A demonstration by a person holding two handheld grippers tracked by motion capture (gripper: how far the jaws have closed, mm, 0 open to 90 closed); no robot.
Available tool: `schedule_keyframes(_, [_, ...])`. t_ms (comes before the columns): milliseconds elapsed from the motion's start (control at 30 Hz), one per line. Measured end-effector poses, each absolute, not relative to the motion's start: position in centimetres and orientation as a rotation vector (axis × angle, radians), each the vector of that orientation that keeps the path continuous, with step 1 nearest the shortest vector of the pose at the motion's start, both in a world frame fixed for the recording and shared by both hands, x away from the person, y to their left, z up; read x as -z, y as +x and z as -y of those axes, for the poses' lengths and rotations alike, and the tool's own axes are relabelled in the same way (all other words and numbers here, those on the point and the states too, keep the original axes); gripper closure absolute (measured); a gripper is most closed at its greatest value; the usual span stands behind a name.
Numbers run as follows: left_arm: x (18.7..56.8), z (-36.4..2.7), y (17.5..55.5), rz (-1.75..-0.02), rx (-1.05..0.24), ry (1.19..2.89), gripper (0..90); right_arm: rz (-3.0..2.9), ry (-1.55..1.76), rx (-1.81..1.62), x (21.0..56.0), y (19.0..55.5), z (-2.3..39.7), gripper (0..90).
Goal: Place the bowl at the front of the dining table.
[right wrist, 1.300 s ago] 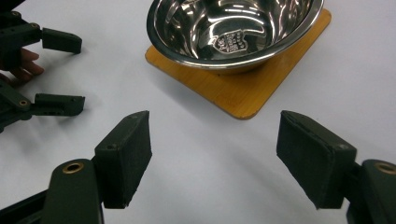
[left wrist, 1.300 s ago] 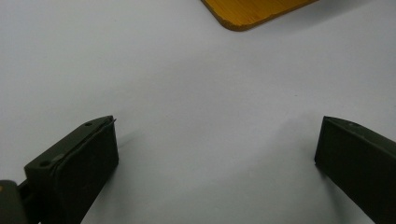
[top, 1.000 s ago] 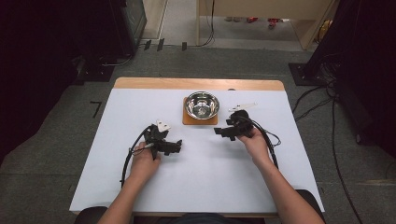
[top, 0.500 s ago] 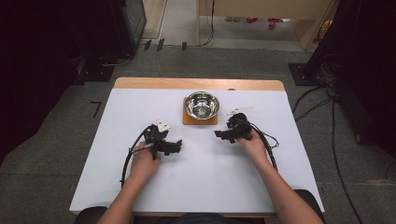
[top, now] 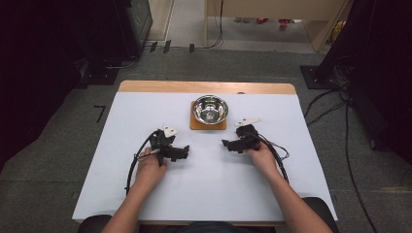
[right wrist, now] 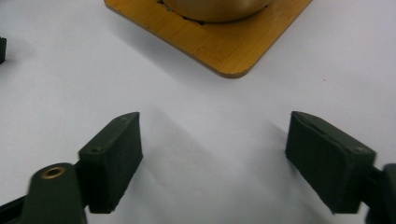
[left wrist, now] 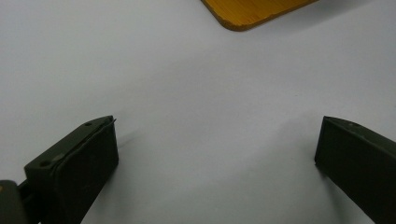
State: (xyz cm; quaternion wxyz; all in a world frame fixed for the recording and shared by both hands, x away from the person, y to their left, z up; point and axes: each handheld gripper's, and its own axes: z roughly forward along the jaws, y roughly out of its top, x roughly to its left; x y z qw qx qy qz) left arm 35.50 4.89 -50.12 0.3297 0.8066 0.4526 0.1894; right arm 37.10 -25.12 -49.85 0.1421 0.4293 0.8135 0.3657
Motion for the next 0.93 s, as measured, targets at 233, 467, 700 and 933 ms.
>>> schedule_keyframes(233, [50.1, -4.91, 35.5, -1.183, -0.496, 2.113, 0.0, -2.308, 1.208, -1.029, 50.25, 36.55, 24.56, 14.9])
schedule_keyframes(467, [50.1, -4.91, 35.5, -1.183, -0.496, 2.114, 0.0, -2.303, 1.204, -1.027, 50.28, 36.51, 24.55, 14.8])
schedule_keyframes(700, [50.11, -4.91, 35.5, -1.183, -0.496, 2.113, 0.0, -2.301, 1.202, -1.025, 50.29, 36.5, 24.54, 14.5])
schedule_keyframes(933, [50.11, -4.91, 35.5, -1.183, -0.496, 2.113, 0.0, -2.3, 1.202, -1.024, 50.29, 36.49, 24.53, 14.4])
